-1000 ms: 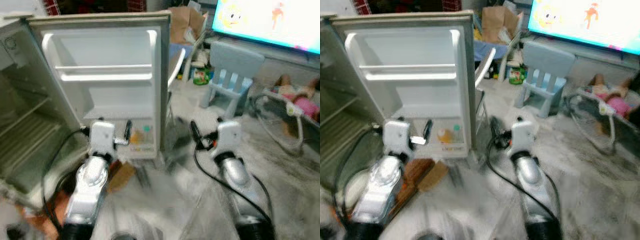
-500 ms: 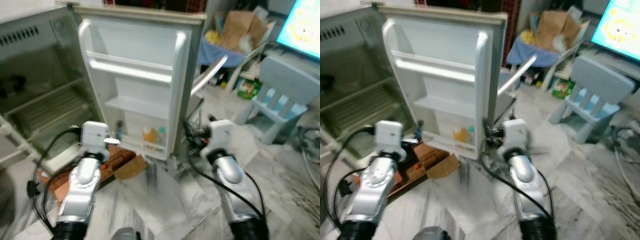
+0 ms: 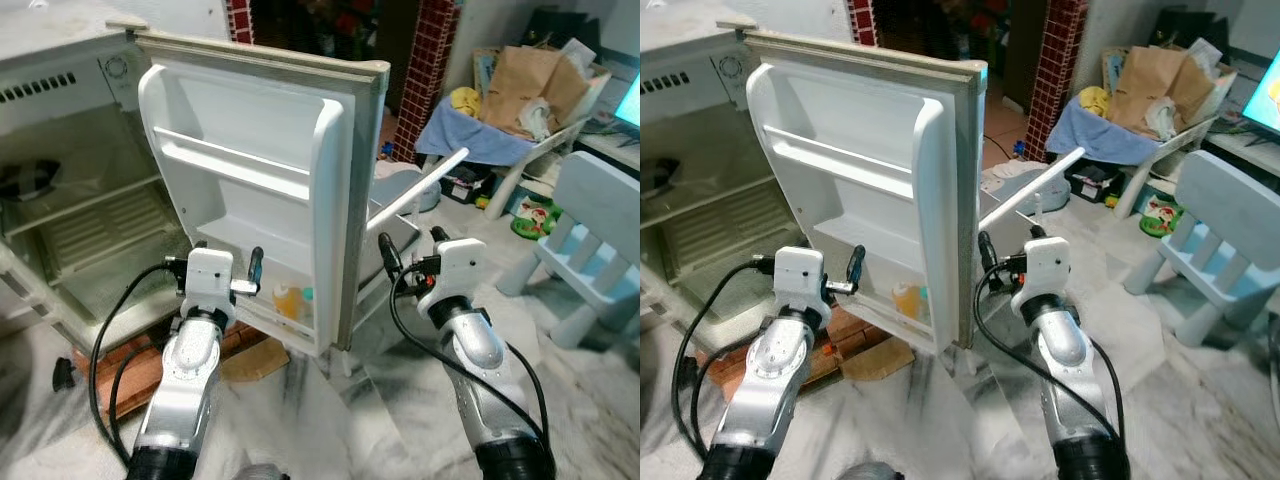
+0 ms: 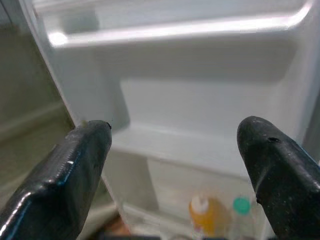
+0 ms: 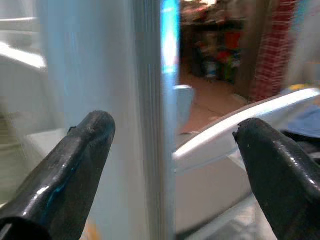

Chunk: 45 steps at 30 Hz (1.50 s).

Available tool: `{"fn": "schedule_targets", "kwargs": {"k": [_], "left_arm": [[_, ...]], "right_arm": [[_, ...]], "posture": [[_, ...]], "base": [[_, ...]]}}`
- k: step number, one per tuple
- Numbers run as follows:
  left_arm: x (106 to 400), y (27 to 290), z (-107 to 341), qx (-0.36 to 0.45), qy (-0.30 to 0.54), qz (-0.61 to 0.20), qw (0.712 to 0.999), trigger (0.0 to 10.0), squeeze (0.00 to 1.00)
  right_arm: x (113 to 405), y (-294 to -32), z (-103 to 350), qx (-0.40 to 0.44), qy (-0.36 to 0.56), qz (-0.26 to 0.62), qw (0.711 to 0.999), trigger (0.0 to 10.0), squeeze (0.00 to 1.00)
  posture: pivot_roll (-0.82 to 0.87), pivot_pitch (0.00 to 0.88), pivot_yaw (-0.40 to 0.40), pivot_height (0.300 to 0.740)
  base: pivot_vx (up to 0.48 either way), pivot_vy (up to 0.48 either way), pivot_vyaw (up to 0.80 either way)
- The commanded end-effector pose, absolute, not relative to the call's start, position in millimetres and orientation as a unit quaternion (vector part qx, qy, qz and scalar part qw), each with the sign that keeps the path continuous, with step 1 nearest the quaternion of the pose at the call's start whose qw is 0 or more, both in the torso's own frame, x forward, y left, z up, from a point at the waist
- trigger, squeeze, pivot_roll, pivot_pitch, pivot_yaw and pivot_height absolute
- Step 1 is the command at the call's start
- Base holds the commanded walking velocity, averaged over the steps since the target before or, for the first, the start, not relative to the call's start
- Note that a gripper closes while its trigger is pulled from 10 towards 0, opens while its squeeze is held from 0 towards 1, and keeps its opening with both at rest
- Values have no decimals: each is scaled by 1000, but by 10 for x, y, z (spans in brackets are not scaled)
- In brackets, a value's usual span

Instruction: Restocking fridge

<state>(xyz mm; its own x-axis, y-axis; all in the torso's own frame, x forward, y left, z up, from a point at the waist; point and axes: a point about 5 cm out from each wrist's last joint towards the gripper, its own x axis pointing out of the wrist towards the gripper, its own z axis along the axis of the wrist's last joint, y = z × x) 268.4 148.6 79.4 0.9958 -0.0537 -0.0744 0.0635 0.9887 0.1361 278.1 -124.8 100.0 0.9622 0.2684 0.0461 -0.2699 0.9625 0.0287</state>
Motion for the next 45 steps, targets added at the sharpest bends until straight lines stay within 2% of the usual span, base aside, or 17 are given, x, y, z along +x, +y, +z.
{"fn": "schedule_targets", "kwargs": {"k": [1, 6, 17, 30, 35, 45], "left_arm": [[2700, 1427, 841, 65, 28, -41, 997, 10000, 0], [2669, 1403, 815, 70, 35, -42, 996, 10000, 0], [2672, 1455, 755, 67, 58, -21, 996, 10000, 0], [2663, 1523, 813, 40, 35, -14, 999, 10000, 0], [2653, 1543, 825, 33, 29, -7, 999, 10000, 0], [2685, 1568, 869, 30, 15, -9, 999, 10000, 0]], "right_arm": [[2782, -1270, 1034, 13, -25, 142, 989, 10000, 0], [2755, -1205, 1023, 10, -24, 171, 985, 10000, 0], [2812, -1218, 1126, 7, -50, 171, 984, 10000, 0], [2802, -1245, 1130, 11, -54, 163, 985, 10000, 0], [2781, -1271, 1109, 17, -51, 152, 987, 10000, 0], [2794, -1286, 1128, 15, -57, 144, 988, 10000, 0]], "posture": [[57, 0, 26, 740], [58, 0, 24, 740], [58, 0, 22, 740], [55, 0, 24, 740], [52, 0, 27, 740], [52, 0, 26, 740]], "base": [[0, -480, 0], [0, -480, 0], [0, -464, 794], [0, 0, 743], [162, 0, 0], [449, 0, 0]]}}
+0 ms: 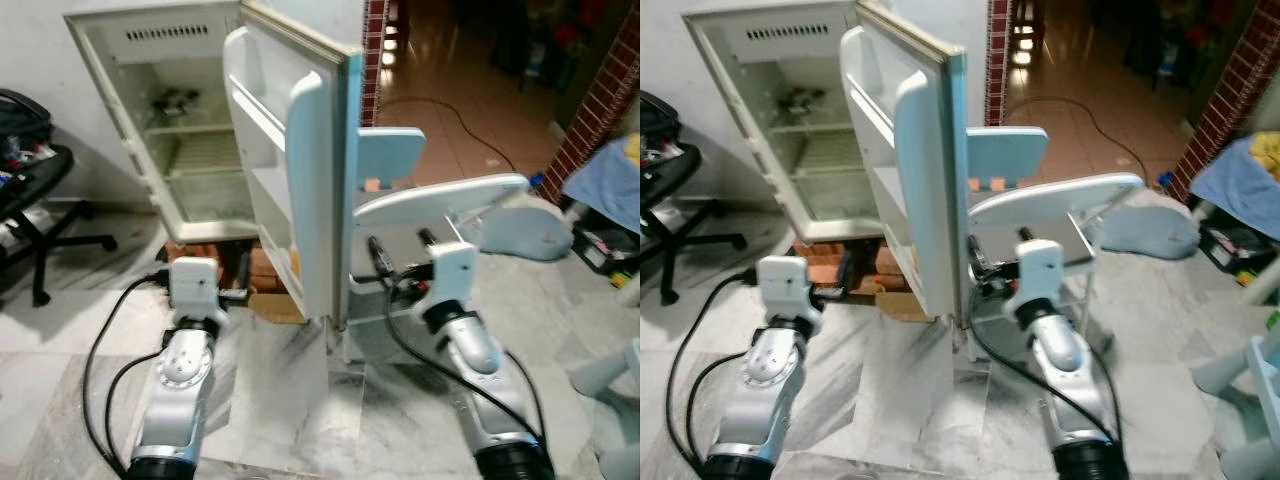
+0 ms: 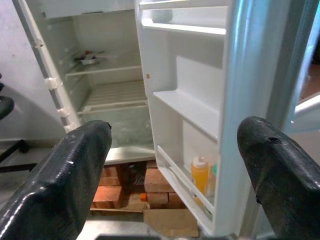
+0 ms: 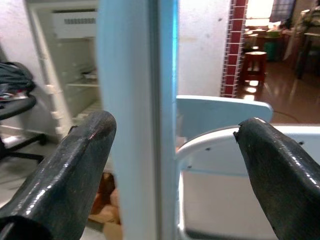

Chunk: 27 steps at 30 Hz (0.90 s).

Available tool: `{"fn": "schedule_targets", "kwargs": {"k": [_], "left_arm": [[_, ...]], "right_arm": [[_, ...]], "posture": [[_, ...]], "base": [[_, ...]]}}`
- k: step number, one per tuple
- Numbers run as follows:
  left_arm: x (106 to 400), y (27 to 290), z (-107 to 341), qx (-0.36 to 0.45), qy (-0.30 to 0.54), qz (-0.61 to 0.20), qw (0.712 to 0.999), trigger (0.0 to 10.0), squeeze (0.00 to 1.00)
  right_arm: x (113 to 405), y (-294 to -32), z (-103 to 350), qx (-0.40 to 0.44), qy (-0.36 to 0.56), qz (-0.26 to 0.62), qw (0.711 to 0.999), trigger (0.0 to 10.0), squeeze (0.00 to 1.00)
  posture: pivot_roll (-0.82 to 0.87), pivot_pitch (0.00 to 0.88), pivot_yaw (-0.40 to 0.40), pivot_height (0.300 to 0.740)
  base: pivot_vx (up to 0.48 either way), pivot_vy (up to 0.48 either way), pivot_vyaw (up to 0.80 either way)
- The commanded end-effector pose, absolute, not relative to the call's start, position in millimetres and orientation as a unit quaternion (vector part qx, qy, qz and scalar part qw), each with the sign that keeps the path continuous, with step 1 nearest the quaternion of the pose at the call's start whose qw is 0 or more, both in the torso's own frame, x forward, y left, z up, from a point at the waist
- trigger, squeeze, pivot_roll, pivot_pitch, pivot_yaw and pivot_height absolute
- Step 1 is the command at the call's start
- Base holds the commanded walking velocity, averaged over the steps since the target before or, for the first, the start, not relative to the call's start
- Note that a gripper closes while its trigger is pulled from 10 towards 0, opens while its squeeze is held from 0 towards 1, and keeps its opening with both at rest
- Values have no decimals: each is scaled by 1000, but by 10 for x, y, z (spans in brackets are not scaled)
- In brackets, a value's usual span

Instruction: Restocking fridge

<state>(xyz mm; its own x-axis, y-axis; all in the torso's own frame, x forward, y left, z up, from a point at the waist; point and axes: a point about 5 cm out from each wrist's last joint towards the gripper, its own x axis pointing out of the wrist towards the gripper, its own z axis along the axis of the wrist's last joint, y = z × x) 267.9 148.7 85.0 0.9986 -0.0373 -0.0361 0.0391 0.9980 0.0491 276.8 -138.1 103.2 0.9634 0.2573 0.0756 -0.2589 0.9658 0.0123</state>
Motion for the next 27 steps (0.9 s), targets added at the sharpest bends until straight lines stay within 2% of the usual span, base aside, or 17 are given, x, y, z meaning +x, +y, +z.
{"fn": "schedule_targets", "kwargs": {"k": [1, 8, 14, 16, 22, 27], "left_arm": [[2688, 1568, 870, 31, 14, -9, 999, 10000, 0], [2691, 1560, 865, 25, 18, -5, 999, 10000, 0], [2679, 1523, 761, 25, 53, -5, 998, 10000, 0], [2661, 1528, 649, 22, 94, 2, 995, 10000, 0], [2657, 1544, 604, 18, 110, 2, 994, 10000, 0], [2662, 1552, 603, 19, 112, 5, 994, 10000, 0]], "right_arm": [[2797, -1289, 1130, 15, -58, 143, 988, 10000, 0], [2803, -1280, 1141, 14, -60, 144, 988, 10000, 0], [2822, -1267, 1146, 15, -59, 148, 987, 10000, 0], [2852, -1252, 1161, 19, -60, 154, 986, 10000, 0], [2950, -1213, 1247, 17, -73, 172, 982, 10000, 0], [3032, -1204, 1325, 8, -91, 169, 981, 10000, 0]], "posture": [[52, 0, 25, 740], [53, 0, 23, 740], [55, 0, 23, 740], [57, 0, 23, 740], [63, 0, 20, 740], [71, 0, 17, 740]], "base": [[480, 0, 0], [445, 0, 0], [0, 0, 0], [0, 0, 0], [0, 0, 0], [0, 0, 800]]}}
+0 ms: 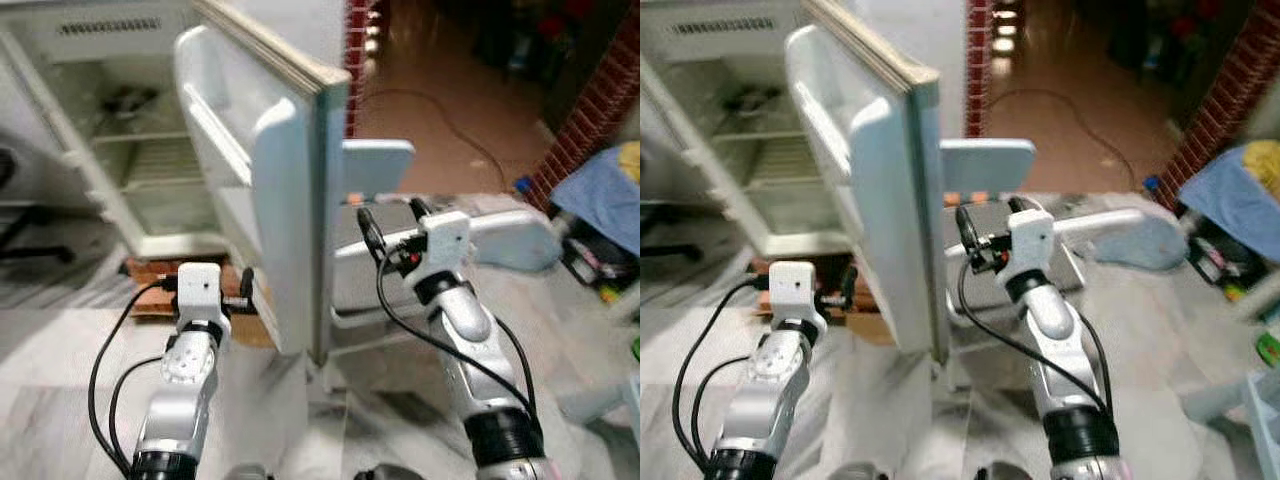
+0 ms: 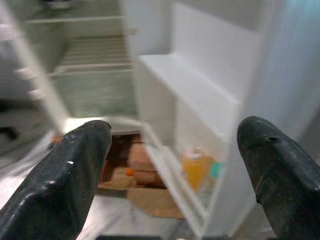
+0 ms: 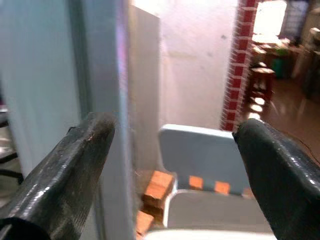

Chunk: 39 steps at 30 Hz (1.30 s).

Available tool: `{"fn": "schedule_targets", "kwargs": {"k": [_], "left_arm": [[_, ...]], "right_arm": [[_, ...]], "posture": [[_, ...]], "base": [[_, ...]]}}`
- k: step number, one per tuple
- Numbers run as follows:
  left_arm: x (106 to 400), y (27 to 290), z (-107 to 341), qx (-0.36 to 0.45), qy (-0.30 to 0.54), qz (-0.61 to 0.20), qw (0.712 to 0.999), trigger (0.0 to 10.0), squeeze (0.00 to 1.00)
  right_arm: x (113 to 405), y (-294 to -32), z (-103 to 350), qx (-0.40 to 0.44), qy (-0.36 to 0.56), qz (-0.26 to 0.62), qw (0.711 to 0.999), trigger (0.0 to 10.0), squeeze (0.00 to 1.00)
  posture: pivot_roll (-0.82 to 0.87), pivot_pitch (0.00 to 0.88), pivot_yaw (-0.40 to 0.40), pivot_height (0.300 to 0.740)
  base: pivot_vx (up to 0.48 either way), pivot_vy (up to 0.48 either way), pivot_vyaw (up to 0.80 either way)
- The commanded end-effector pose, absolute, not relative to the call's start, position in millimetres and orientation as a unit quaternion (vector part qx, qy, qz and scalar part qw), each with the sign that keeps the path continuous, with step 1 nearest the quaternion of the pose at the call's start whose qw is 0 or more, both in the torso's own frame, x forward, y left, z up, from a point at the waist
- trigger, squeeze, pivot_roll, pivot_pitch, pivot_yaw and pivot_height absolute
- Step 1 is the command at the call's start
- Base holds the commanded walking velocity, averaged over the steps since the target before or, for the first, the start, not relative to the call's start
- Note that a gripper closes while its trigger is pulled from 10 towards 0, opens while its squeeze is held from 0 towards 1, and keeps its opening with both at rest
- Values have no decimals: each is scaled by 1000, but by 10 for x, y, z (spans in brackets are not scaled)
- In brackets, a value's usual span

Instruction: Restocking fridge

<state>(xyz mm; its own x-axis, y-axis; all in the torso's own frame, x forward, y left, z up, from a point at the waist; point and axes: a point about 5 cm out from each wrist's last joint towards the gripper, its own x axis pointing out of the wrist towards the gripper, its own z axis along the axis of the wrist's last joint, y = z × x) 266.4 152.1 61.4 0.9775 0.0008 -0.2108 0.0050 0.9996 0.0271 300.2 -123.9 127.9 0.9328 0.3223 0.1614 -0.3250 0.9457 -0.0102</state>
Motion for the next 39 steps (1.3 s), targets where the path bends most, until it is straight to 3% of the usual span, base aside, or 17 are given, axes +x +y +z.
{"fn": "schedule_targets", "kwargs": {"k": [1, 7, 16, 21, 22, 23, 24, 25, 26, 27, 29, 32, 33, 35, 39], "left_arm": [[2657, 1552, 599, 19, 114, 4, 993, 10000, 0], [2651, 1547, 584, 18, 124, 0, 992, 10000, 0], [2652, 1528, 587, 18, 127, -8, 992, 10000, 0], [2644, 1499, 590, 14, 125, -18, 992, 10000, 0], [2641, 1486, 585, 14, 126, -22, 992, 10000, 0], [2641, 1483, 584, 14, 126, -23, 992, 10000, 0], [2642, 1474, 586, 13, 124, -26, 992, 10000, 0], [2644, 1463, 594, 13, 121, -30, 992, 10000, 0], [2644, 1463, 594, 13, 121, -30, 992, 10000, 0], [2649, 1461, 605, 16, 118, -33, 992, 10000, 0], [2654, 1471, 612, 17, 116, -33, 993, 10000, 0], [2660, 1495, 610, 19, 116, -31, 993, 10000, 0], [2659, 1498, 607, 19, 116, -32, 993, 10000, 0], [2658, 1495, 607, 19, 116, -32, 993, 10000, 0], [2658, 1488, 605, 20, 117, -36, 992, 10000, 0]], "right_arm": [[3050, -1193, 1336, 11, -91, 167, 982, 10000, 0], [3150, -1115, 1380, 17, -92, 160, 983, 10000, 0], [3297, -1029, 1476, 56, -87, 146, 984, 10000, 0], [3224, -782, 1568, 144, -79, 242, 956, 10000, 0], [3119, -635, 1608, 217, -60, 313, 923, 10000, 0], [3086, -597, 1623, 236, -55, 332, 912, 10000, 0], [3011, -536, 1668, 282, -46, 373, 883, 10000, 0], [2832, -472, 1765, 324, -43, 454, 829, 10000, 0], [2832, -472, 1765, 324, -43, 454, 829, 10000, 0], [2635, -454, 1825, 330, -41, 528, 782, 10000, 0], [2538, -473, 1805, 325, -30, 558, 763, 10000, 0], [2513, -535, 1626, 285, 4, 554, 782, 10000, 0], [2578, -573, 1495, 245, 19, 523, 816, 10000, 0], [2637, -652, 1288, 180, 57, 489, 852, 10000, 0], [2726, -935, 908, 17, 138, 419, 897, 10000, 0]], "posture": [[72, 0, 17, 740], [78, 0, 15, 740], [85, 0, 12, 740], [82, 0, 13, 740], [80, 0, 13, 740], [80, 0, 13, 740], [80, 0, 13, 740], [82, 0, 11, 740], [82, 0, 11, 740], [82, 0, 11, 740], [80, 0, 10, 740], [79, 0, 10, 740], [78, 0, 11, 740], [79, 0, 11, 740], [78, 0, 13, 740]], "base": [[0, 0, 800], [0, 0, 758], [0, 0, 0], [0, 0, 0], [0, 0, 0], [0, 0, 0], [0, 0, 0], [0, 0, 0], [0, 0, 0], [0, 0, 0], [0, 0, 0], [0, 0, 0], [0, 0, 0], [0, 0, 0], [0, 0, 0]]}}
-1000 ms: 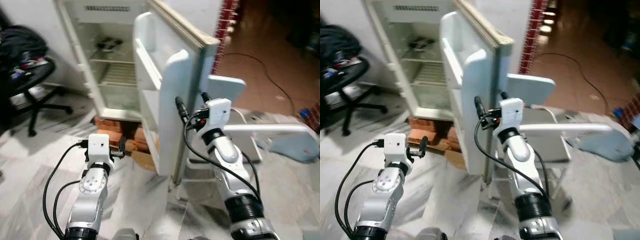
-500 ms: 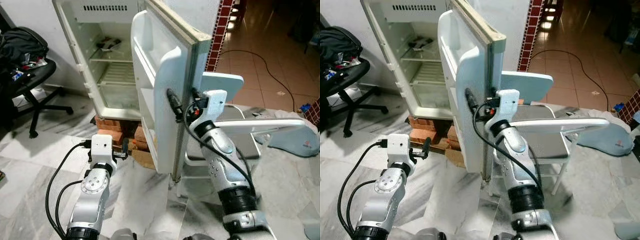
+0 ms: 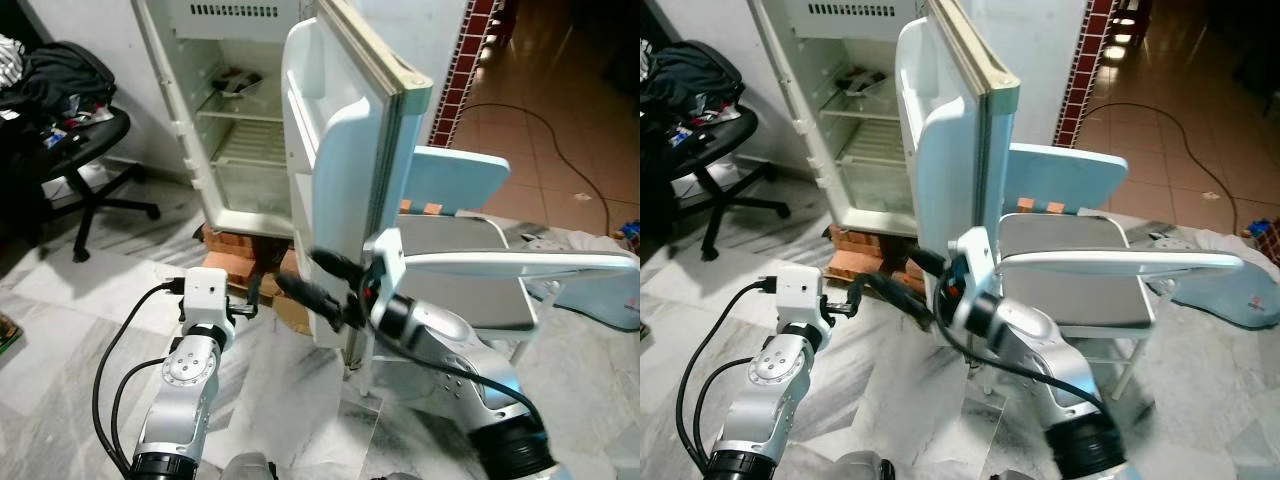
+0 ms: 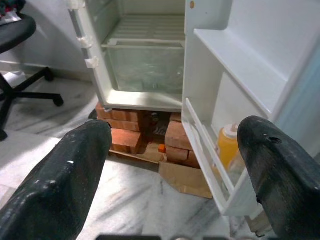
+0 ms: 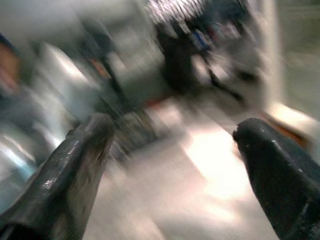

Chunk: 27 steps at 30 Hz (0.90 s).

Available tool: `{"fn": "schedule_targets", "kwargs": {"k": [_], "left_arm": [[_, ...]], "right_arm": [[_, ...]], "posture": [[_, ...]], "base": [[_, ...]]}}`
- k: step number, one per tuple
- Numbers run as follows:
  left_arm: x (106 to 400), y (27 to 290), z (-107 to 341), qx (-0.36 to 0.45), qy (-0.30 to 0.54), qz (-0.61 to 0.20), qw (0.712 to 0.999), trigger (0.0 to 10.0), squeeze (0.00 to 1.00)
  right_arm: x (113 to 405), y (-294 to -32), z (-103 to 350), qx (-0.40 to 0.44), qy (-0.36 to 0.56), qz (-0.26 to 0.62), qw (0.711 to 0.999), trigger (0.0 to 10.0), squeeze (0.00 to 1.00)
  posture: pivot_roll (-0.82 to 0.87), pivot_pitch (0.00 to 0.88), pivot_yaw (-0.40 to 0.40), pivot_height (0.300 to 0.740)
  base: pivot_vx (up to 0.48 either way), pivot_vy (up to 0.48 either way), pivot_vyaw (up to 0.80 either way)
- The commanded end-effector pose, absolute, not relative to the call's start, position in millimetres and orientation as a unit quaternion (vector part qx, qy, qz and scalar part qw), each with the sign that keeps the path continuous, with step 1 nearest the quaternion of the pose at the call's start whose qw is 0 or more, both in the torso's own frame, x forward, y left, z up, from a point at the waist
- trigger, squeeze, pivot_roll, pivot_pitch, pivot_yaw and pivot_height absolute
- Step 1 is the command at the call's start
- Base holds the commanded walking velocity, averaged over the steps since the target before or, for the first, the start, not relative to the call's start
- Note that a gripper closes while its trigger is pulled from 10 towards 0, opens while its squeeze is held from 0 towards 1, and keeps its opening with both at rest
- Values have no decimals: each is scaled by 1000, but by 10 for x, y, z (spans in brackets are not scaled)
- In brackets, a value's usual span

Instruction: Restocking fridge

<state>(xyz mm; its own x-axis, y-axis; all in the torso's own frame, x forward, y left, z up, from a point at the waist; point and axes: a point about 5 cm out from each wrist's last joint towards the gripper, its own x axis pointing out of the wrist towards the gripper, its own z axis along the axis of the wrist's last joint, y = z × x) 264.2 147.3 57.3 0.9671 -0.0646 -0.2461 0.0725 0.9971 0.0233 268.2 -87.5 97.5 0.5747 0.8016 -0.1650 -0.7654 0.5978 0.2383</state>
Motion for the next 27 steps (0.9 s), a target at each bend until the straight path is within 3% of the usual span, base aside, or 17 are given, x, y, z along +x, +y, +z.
{"fn": "schedule_targets", "kwargs": {"k": [1, 2, 4, 7, 15, 18, 20, 21, 23, 25, 26, 27], "left_arm": [[2658, 1488, 603, 20, 117, -37, 992, 10000, 0], [2658, 1488, 603, 20, 117, -37, 992, 10000, 0], [2659, 1487, 603, 22, 117, -38, 992, 10000, 0], [2657, 1493, 604, 22, 117, -38, 992, 10000, 0], [2654, 1481, 598, 23, 119, -42, 992, 10000, 0], [2652, 1474, 597, 23, 119, -43, 992, 10000, 0], [2651, 1470, 599, 23, 118, -43, 992, 10000, 0], [2651, 1470, 600, 22, 118, -44, 992, 10000, 0], [2649, 1468, 601, 22, 118, -43, 992, 10000, 0], [2646, 1465, 597, 21, 119, -44, 992, 10000, 0], [2644, 1460, 592, 21, 119, -45, 992, 10000, 0], [2644, 1460, 592, 21, 119, -45, 992, 10000, 0]], "right_arm": [[2777, -1026, 855, -21, 149, 393, 907, 10000, 0], [2777, -1026, 855, -21, 149, 393, 907, 10000, 0], [2938, -1214, 862, -63, 145, 319, 934, 10000, 0], [3145, -1386, 1076, -91, 79, 238, 964, 10000, 0], [3441, -1307, 1673, -20, -74, 153, 985, 10000, 0], [3435, -1077, 1814, 64, -91, 208, 972, 10000, 0], [3310, -849, 1935, 189, -88, 308, 928, 10000, 0], [3109, -680, 2071, 262, -90, 417, 866, 10000, 0], [2945, -620, 2119, 257, -100, 479, 833, 10000, 0], [2953, -649, 1940, 213, -78, 463, 857, 10000, 0], [3022, -716, 1730, 157, -52, 419, 893, 10000, 0], [3022, -716, 1730, 157, -52, 419, 893, 10000, 0]], "posture": [[78, 0, 14, 740], [78, 0, 14, 740], [80, 0, 13, 740], [83, 0, 13, 740], [87, 0, 13, 740], [92, 0, 10, 740], [93, 0, 9, 740], [93, 0, 9, 740], [90, 0, 6, 740], [87, 0, 4, 740], [84, 0, 4, 740], [84, 0, 4, 740]], "base": [[0, 0, 0], [0, 0, 0], [0, 0, 0], [0, 0, 0], [0, 0, 0], [0, 0, 0], [0, 0, 0], [0, 0, 0], [0, 0, 0], [0, 0, 0], [0, 0, 0], [0, 0, 0]]}}
